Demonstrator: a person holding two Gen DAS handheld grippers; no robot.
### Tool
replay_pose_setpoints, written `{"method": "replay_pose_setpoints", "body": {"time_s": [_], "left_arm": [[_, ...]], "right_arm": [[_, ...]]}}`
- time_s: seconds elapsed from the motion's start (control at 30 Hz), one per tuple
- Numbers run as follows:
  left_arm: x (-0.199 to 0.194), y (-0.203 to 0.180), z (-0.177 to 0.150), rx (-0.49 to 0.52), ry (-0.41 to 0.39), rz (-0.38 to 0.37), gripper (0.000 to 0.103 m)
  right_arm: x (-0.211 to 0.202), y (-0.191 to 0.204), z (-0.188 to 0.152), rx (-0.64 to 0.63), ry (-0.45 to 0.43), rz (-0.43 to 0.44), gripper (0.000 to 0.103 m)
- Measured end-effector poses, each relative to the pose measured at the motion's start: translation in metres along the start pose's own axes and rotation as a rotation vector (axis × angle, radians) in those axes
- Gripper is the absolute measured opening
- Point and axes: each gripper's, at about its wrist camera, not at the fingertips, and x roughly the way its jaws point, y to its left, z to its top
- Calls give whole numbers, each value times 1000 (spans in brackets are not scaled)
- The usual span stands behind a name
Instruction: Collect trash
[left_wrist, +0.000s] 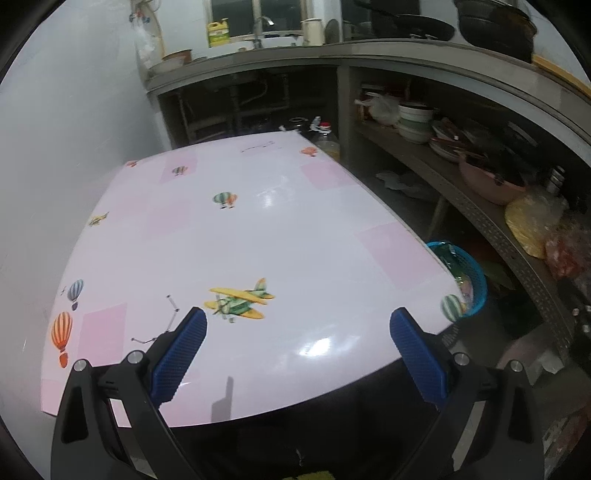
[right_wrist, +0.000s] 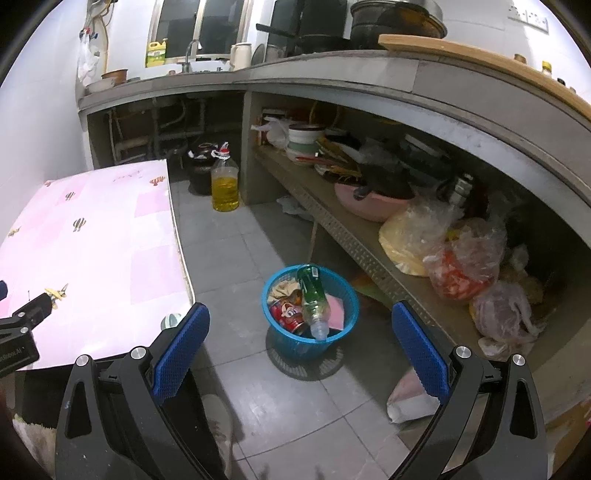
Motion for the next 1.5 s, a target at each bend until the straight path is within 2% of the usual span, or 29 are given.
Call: {"method": "replay_pose_setpoints", "body": {"time_s": [0.3, 1.5], "left_arm": [[0, 12, 0, -36, 2, 33, 97], [3, 10, 1, -50, 17, 19, 97]], "right_arm": [[2, -5, 2, 3, -2, 3, 95], [1, -4, 2, -1, -3, 1, 95]]}}
